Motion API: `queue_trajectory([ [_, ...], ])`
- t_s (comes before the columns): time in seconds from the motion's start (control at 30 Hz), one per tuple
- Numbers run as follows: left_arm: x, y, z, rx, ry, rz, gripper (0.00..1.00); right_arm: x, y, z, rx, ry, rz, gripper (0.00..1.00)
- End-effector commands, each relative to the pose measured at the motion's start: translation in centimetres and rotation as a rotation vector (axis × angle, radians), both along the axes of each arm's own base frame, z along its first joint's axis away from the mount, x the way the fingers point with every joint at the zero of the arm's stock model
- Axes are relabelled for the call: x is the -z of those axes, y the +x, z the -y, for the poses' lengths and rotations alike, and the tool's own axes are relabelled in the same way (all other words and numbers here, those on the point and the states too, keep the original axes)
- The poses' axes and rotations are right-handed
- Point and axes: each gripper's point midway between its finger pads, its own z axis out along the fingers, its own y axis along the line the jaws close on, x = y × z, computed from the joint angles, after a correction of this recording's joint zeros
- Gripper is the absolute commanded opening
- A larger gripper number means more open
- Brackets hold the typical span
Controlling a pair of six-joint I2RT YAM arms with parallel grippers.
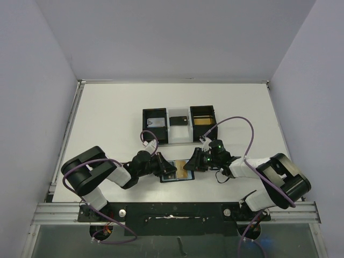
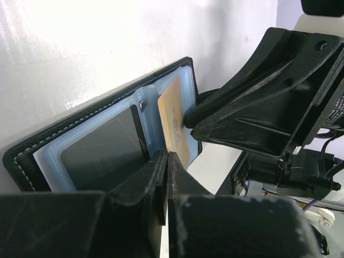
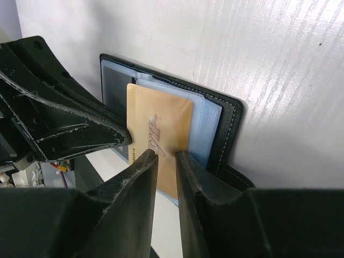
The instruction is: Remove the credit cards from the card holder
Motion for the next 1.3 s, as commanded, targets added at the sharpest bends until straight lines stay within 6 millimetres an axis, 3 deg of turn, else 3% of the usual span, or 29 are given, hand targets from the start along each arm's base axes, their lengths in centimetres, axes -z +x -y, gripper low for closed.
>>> queue_trajectory([
  [0.0,-2.8,0.3,1.1,0.023,-0.084,0.064,0.00,2.2,-0.7,1.8,0.040,-0.101,-0.032,0.24],
  [0.67,-2.2,0.1,-0.7,0.061,0.034,0.055,0.00,2.3,-0.5,2.7,0.065,-0.156,-0.022,0.24],
  [0.77,-2.6,0.1,-0.6,0.063,0.014,0.062,0.00,0.7,0.2,2.2,0.041,-0.132,0.032,0.25],
  [0.93,-2.7,0.2,-0.3,0.075,0.010,0.067,0.00,-4.8,1.3,-0.1,-0.064,-0.026,0.166,0.29],
  [1.07,-2.8,0.2,0.0,0.079,0.001,0.067,0.00,-6.4,1.9,-0.6,-0.069,-0.006,0.197,0.33],
  [1.17,-2.8,0.4,0.0,0.073,-0.002,0.066,0.00,-5.5,1.1,-1.6,-0.115,0.008,0.163,0.38],
  [1.27,-2.8,0.3,0.3,0.084,-0.009,0.058,0.00,-2.6,0.1,-1.5,-0.104,-0.058,0.077,0.39],
])
